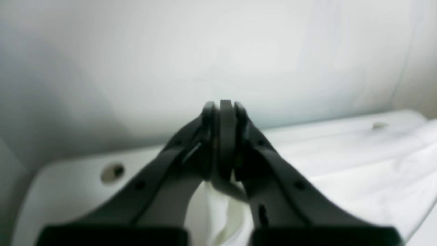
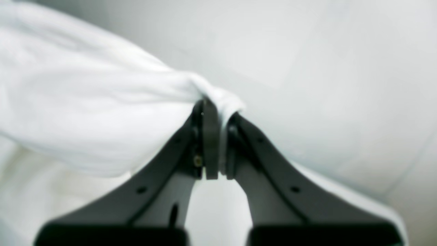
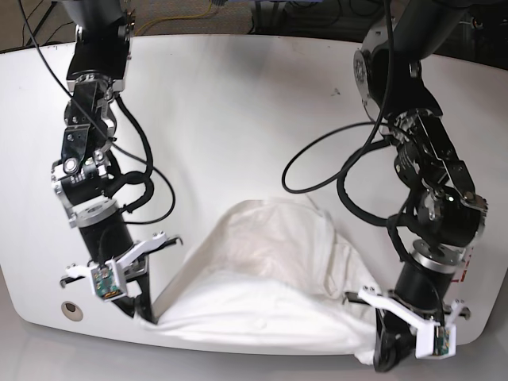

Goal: Layout the t-shirt on the table in an organized manner, then fold the t-shirt properly
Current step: 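Lift the shirt with both grippers and swing it across the table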

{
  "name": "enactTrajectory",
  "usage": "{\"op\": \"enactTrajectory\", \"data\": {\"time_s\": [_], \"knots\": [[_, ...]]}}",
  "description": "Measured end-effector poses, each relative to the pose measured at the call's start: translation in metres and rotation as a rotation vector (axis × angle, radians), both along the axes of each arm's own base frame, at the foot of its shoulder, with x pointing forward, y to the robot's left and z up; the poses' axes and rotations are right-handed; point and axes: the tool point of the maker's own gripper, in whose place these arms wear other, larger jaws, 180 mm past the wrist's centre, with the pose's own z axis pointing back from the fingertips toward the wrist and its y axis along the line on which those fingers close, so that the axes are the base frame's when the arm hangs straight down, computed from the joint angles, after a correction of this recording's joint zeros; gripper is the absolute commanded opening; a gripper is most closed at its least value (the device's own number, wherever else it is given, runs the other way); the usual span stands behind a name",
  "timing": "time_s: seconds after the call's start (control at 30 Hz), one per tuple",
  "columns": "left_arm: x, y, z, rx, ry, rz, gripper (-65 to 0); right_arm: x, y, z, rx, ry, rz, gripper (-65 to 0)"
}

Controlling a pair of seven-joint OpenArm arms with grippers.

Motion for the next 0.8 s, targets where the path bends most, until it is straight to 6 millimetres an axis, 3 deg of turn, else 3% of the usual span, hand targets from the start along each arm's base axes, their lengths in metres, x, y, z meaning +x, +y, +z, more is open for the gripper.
{"op": "enactTrajectory", "data": {"time_s": [0.5, 0.8], "knots": [[-0.006, 0.011, 0.132, 0.035, -0.261, 0.034, -65.0, 0.014, -0.029, 0.106, -0.093, -0.195, -0.026, -65.0], [-0.026, 0.011, 0.2, 0.038, -0.398, 0.037, -65.0, 0.016, -0.045, 0.134, -0.111, -0.243, -0.069, -65.0]]}}
